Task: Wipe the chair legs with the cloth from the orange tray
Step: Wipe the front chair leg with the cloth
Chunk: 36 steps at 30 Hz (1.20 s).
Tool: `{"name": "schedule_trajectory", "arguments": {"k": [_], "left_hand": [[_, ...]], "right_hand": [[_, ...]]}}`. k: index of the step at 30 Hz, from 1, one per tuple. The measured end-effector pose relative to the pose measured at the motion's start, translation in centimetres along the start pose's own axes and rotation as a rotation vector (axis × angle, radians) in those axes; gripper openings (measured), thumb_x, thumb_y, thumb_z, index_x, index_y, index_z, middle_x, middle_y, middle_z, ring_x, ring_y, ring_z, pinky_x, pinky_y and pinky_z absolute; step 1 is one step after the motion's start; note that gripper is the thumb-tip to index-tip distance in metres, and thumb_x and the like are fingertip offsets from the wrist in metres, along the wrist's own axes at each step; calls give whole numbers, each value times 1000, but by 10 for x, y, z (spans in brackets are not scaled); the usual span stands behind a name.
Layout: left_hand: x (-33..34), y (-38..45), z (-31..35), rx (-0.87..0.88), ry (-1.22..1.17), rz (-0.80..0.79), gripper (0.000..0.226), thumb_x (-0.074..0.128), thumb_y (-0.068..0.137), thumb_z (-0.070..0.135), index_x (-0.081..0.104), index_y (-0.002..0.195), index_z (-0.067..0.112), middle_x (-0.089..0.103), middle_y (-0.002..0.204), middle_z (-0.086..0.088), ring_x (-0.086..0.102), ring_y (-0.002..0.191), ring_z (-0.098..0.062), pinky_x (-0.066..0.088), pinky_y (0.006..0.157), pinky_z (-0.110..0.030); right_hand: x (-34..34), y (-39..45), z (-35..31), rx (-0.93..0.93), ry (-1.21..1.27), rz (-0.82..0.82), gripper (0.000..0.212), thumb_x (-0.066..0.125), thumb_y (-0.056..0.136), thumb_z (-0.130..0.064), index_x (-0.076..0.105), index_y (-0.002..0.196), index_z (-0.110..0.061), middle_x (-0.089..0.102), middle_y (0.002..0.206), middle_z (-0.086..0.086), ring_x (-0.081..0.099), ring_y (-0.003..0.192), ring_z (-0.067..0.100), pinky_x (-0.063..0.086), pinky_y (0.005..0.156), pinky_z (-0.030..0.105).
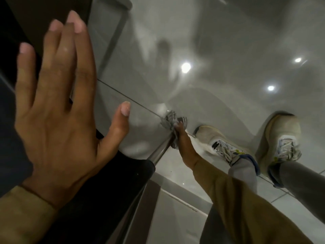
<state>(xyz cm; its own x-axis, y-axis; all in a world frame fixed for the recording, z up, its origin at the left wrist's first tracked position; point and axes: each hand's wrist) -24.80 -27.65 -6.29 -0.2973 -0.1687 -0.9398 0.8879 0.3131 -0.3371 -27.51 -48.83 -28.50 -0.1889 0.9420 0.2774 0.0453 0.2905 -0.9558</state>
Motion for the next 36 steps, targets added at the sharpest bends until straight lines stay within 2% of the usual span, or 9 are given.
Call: {"name": "schedule_trajectory", "arguments": {"k": [2, 4, 7, 13, 16, 20, 26, 32, 36], "left_hand": [[-2, -1, -3, 64, 108, -82, 88, 30, 115, 58, 12, 172, -7, 5, 183, -23, 5, 173, -39, 23, 136, -70], [-11, 2, 1, 83, 122, -55, 86, 29, 116, 55, 14, 170, -9, 10, 182, -26, 10, 173, -41, 24, 137, -67], [-16, 6, 14, 96, 134, 23, 83, 31, 115, 52, 18, 171, -7, 20, 181, -26, 19, 171, -39, 17, 142, -54], [-16, 7, 18, 71, 136, 79, 82, 32, 113, 52, 20, 171, -5, 25, 180, -25, 23, 170, -35, 19, 141, -48], [-13, 9, 17, 75, 146, 115, 81, 30, 114, 52, 22, 170, -5, 27, 179, -25, 26, 170, -36, 22, 141, -51], [-11, 9, 16, 73, 128, 141, 80, 32, 114, 51, 21, 171, -5, 27, 180, -25, 25, 170, -36, 18, 142, -48], [-10, 10, 14, 82, 148, 134, 81, 31, 114, 51, 19, 171, -5, 24, 180, -25, 23, 170, -36, 12, 142, -43], [-12, 11, 16, 74, 131, 143, 81, 29, 114, 50, 24, 168, -9, 28, 177, -29, 27, 168, -40, 18, 141, -51], [-14, 10, 16, 65, 130, 133, 81, 30, 113, 50, 22, 169, -8, 27, 179, -27, 26, 169, -38, 17, 141, -50]], "right_hand": [[0, -37, -1, -40, -109, -74, 66, 53, 106, -57, 61, 155, -13, 77, 130, 25, 75, 119, 40, 66, 102, 43], [2, -84, 1, -123, -171, -237, 58, 64, 92, -69, 73, 135, -31, 81, 90, -8, 76, 79, 6, 61, 65, 15], [13, -113, 8, -248, -324, -396, 45, 46, 111, -54, 65, 151, -45, 68, 156, -21, 58, 151, -1, 45, 125, 23], [-1, -22, 10, -231, -364, -74, 42, 37, 122, -21, 48, 162, -22, 35, 180, -5, 30, 168, 11, 23, 142, 49], [-1, -4, 1, -42, -177, -64, 46, 40, 118, -42, 52, 162, -34, 57, 166, -6, 53, 154, 13, 38, 134, 47], [4, -74, 3, -123, -246, -251, 39, 63, 98, -69, 72, 134, -58, 79, 110, -34, 75, 92, -17, 56, 76, 6], [9, -71, 14, -243, -332, -217, 42, 43, 111, -65, 58, 150, -57, 68, 134, -45, 64, 126, -21, 55, 103, 19], [-11, 13, 2, 10, -223, -3, 51, 44, 118, -34, 41, 168, -26, 49, 173, 18, 43, 163, 44, 33, 136, 58], [5, -54, -1, -69, -287, -129, 54, 54, 104, -68, 58, 154, -49, 64, 159, -22, 65, 138, -1, 58, 108, 15]]}}
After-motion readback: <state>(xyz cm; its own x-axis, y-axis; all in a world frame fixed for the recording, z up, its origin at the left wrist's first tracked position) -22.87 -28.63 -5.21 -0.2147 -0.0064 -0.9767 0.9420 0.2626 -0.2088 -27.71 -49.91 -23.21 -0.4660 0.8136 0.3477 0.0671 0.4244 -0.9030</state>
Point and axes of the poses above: each hand's wrist, its own y-axis towards the middle knuckle, its own x-axis out of the palm, z = x × y
